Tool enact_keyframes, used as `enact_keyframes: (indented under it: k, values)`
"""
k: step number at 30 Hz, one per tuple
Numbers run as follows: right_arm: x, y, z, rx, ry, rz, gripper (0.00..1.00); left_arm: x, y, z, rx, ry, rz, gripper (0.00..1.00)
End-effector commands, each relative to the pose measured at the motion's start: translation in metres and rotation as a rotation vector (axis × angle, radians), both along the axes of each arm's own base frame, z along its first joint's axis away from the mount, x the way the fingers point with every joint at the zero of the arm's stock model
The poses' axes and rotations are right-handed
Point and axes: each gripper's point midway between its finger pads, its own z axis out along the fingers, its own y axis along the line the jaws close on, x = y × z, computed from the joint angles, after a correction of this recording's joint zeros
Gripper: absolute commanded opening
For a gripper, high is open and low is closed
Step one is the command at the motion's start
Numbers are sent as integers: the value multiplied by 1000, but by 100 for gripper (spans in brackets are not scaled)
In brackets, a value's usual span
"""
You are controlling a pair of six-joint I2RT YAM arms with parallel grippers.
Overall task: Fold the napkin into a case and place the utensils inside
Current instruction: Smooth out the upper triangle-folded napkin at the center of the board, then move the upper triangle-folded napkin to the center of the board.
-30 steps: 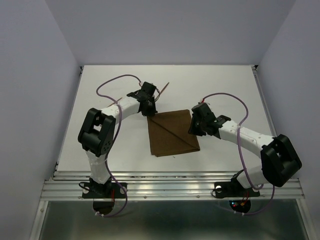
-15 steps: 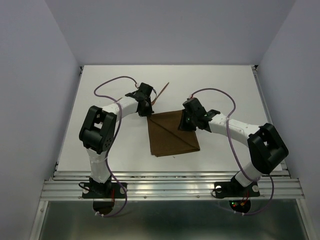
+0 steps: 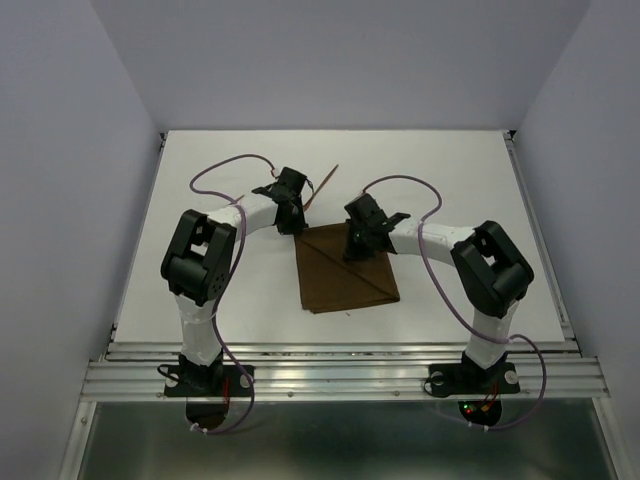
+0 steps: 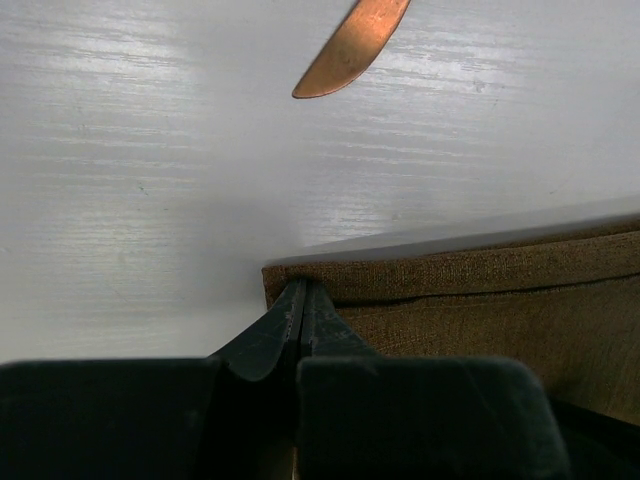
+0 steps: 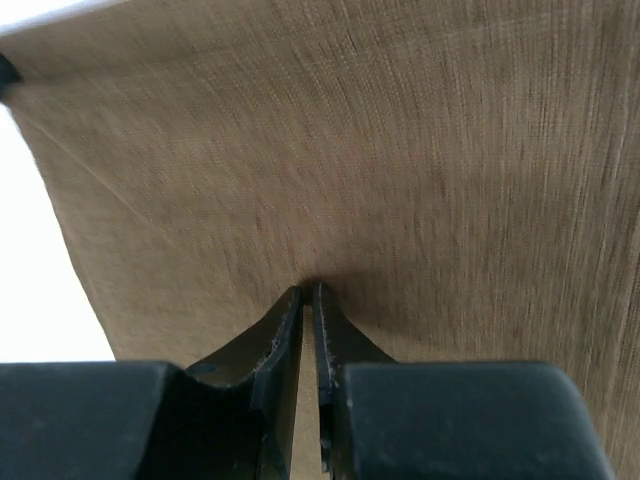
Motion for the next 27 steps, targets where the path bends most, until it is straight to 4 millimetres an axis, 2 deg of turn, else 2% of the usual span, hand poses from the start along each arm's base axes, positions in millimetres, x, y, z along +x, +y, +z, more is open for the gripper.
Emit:
enact_keyframes:
  k: [1, 4, 5, 7, 9, 12, 13, 14, 17, 20, 27]
  values:
    - [8, 1, 0, -22, -27, -6, 15, 4, 1, 1, 15, -8, -7, 0]
    - [13, -1, 14, -28, -54, -18, 15, 5, -1, 6, 13, -12, -10, 0]
    - [18, -4, 30, -27, -97, -34, 15, 8, -2, 11, 9, -23, -11, 0]
    - [24, -9, 50, -34, -157, -46, 18, 9, 0, 20, 14, -34, -9, 0]
    - [37, -29, 74, -54, -238, -107, 19, 12, 0, 32, 15, -52, -2, 0]
    - [38, -67, 76, -101, -259, -173, 20, 12, 5, 55, 11, -90, 18, 0]
    - [43, -87, 74, -112, -251, -216, 20, 12, 8, 66, 11, -113, 29, 0]
    - [35, -102, 59, -136, -216, -228, 20, 11, 8, 71, 9, -122, 31, 0]
    - [22, -137, 40, -177, -172, -279, 20, 9, 11, 89, 4, -147, 35, 6]
    - [4, -154, 23, -239, -123, -280, 19, 7, 14, 102, 2, -169, 47, 8]
    - [-34, -168, -4, -278, -38, -242, 18, 2, 18, 127, -13, -203, 56, 9]
